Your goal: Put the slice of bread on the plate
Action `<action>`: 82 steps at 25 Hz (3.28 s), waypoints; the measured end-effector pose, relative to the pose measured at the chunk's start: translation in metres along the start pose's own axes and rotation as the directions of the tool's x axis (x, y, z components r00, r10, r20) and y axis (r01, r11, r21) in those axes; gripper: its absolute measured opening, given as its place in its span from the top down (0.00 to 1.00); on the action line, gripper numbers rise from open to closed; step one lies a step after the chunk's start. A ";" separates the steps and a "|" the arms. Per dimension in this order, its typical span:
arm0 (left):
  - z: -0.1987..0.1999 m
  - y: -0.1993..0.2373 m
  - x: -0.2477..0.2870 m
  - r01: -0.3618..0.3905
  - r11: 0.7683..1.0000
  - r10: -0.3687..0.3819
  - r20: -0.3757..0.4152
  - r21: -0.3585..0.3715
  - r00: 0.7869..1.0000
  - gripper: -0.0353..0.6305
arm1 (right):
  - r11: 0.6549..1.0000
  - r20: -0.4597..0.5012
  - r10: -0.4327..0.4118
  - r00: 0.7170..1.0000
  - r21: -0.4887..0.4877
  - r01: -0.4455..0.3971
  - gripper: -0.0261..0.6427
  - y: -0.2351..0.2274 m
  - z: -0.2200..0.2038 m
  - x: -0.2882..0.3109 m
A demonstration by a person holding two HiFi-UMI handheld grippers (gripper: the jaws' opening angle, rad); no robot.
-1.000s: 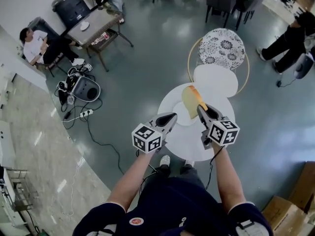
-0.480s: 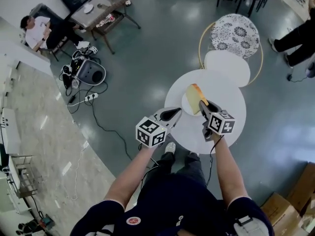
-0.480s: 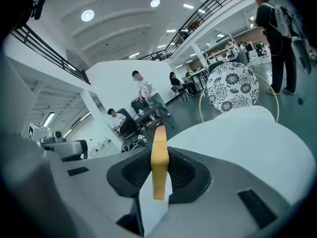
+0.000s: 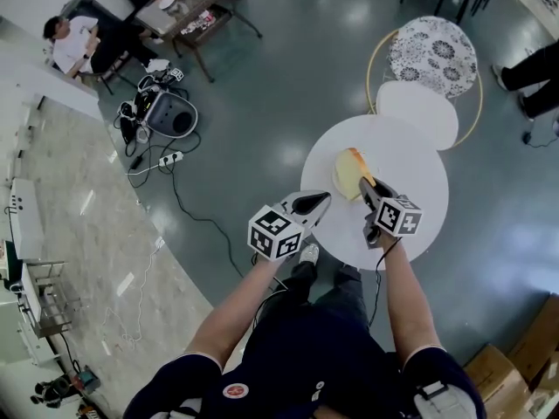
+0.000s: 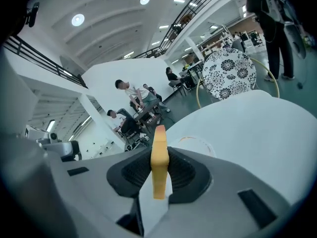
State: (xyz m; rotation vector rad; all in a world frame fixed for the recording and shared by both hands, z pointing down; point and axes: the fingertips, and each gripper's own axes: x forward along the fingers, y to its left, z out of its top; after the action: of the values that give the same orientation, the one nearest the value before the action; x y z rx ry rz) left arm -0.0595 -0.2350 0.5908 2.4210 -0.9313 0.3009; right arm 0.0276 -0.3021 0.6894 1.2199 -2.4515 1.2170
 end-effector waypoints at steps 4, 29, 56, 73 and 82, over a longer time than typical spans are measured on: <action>-0.006 -0.001 0.000 -0.003 1.000 0.003 -0.013 -0.004 1.000 0.94 | 1.000 -0.006 -0.015 1.000 0.019 0.015 0.83 -0.012 -0.007 -0.001; -0.016 -0.010 0.017 0.000 1.000 -0.001 -0.057 -0.016 0.998 0.94 | 0.970 -0.054 -0.243 0.969 -0.035 0.241 0.76 -0.072 -0.014 0.004; 0.026 -0.039 0.022 0.064 0.997 -0.063 -0.012 0.040 0.998 0.94 | 0.982 0.135 -0.150 0.979 -0.096 0.164 0.95 -0.006 0.046 -0.054; 0.086 -0.104 0.024 0.186 0.975 -0.198 0.093 0.121 0.976 0.94 | 0.965 0.357 0.087 0.930 -0.262 0.010 0.95 0.107 0.115 -0.160; 0.113 -0.128 0.017 0.218 0.963 -0.241 0.144 0.161 0.960 0.94 | 0.945 0.417 0.150 0.897 -0.327 -0.006 0.95 0.135 0.144 -0.188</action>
State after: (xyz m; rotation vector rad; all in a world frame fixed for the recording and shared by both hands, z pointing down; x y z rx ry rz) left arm 0.0416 -0.2261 0.4526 2.6896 -0.7045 0.0884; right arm 0.0848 -0.2460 0.4292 1.4281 -2.8880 0.5569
